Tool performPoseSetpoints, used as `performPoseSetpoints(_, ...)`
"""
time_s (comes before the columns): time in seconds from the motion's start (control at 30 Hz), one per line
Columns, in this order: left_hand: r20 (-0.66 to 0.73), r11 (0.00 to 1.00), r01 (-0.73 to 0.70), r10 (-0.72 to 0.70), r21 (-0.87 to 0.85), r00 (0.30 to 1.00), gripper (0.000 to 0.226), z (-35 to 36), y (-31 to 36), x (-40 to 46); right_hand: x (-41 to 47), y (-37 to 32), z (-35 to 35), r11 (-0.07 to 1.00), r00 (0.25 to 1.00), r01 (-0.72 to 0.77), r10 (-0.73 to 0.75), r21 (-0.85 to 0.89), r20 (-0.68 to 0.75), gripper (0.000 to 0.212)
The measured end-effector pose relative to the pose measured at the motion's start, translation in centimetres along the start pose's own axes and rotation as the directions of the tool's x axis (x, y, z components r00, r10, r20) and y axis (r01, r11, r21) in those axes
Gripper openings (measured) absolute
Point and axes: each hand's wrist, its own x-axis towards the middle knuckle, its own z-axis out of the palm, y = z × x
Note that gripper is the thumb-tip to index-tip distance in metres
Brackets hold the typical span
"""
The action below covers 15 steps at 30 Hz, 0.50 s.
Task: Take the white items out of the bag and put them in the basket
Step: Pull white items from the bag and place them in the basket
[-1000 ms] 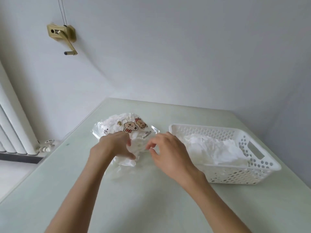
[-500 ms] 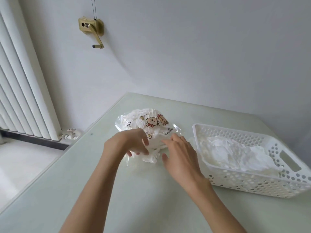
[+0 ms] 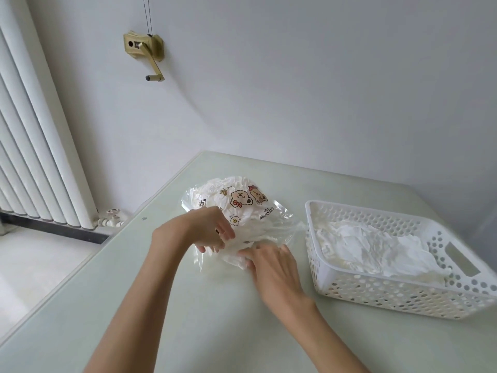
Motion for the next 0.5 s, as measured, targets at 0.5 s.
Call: performPoseSetpoints(0.5, 0.125, 0.943, 0.117, -0.163, 0.312, 0.979, 0.079, 1.6, 1.2, 0.3, 0.2, 1.5, -6.7, 0.955, 0.978, -0.060, 0.113, 0.289, -0.173, 0.011)
